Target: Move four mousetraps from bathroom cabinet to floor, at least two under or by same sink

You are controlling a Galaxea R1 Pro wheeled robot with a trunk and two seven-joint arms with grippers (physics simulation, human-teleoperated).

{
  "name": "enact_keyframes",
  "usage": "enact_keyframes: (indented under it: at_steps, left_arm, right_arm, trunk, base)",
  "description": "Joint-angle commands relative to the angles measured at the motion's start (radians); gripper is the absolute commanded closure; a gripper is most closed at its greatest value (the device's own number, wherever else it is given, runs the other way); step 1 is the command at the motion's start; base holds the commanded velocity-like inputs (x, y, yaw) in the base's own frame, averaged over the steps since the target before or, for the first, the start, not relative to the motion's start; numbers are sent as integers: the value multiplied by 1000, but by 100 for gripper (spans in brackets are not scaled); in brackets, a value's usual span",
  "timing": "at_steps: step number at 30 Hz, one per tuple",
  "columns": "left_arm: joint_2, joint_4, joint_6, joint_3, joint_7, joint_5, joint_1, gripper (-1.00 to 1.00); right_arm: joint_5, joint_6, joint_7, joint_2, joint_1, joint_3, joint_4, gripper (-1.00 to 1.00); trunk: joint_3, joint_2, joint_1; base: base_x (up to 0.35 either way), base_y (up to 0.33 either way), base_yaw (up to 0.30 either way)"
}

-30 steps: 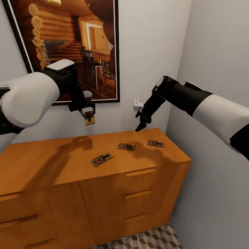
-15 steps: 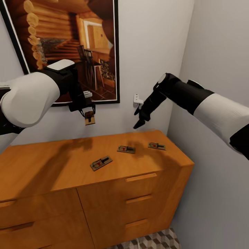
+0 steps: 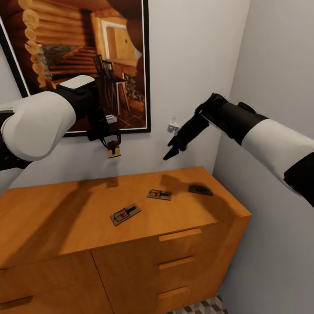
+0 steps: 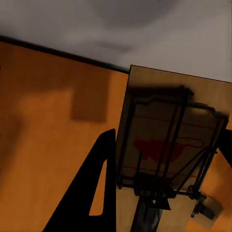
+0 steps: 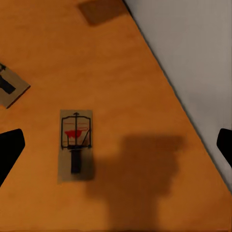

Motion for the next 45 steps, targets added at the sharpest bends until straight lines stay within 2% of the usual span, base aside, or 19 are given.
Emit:
enact_keyframes:
  at_steps: [1,3,4,5,6,9,12,14,16,18,22,26,30,45]
  left_arm:
    - [-1,1,8,8,11,-5,-1,100]
    - [0,1,8,8,11,-5,-1,100]
    - [0,1,8,8,11,-5,-1,100]
    - [0,1,8,8,11,-5,-1,100]
    - [0,1,8,8,11,-5,-1,100]
    - [0,1,8,8,11,-5,-1,100]
    - [0,1,8,8,11,-5,-1,100]
    - [-1,1,8,8,11,-5,-1,100]
    - [-1,1,8,8,11,-5,-1,100]
    - [-1,1,8,8,11,-6,-1,100]
    - [-1,1,8,8,11,-6,-1,100]
    - [0,1,7,8,11,-6,-1,100]
    - [0,1,7,8,11,-6,-1,100]
    - [0,1,8,8,11,-6,-1,100]
  right_arm:
    - [-8,9,-2,2,5,32,-1,-100]
    - [-8,9,-3,4,25,115,1,-100]
    - [-8,8,-4,4,34,179,2,-100]
    - [-9,8,-5,5,37,208,5,-100]
    - [-11,8,-5,5,39,226,14,-100]
    - [-14,9,-3,6,42,246,64,-100]
    - [-15,9,-4,19,43,252,101,-100]
    - [-16,9,-7,38,48,255,119,-100]
    - [-15,10,-12,71,75,257,156,-100]
    - [-15,10,-13,89,85,255,180,-100]
    - [-14,11,-13,111,93,252,209,-100]
    - [-12,12,-13,137,95,227,219,-100]
    - [-12,13,-13,148,96,217,218,-100]
    - [-10,12,-17,150,96,215,212,-100]
  trunk:
    - [-1,-1,0]
    - [-1,-1,0]
    - [-1,-1,0]
    - [-1,-1,0]
    - [-1,-1,0]
    - [-1,-1,0]
    - [-1,-1,0]
    - [-1,-1,0]
    - [-1,-1,0]
    - [-1,-1,0]
    - [-1,-1,0]
    - [-1,-1,0]
    - [-1,-1,0]
    - [-3,-1,0]
  base:
    - [0,0,0]
    - [0,0,0]
    - [0,0,0]
    - [0,0,0]
    - [0,0,0]
    - [0,0,0]
    - [0,0,0]
    - [0,0,0]
    - [0,0,0]
    - [0,0,0]
    - [0,0,0]
    - [79,81,0]
    - [78,79,0]
    - [2,2,6]
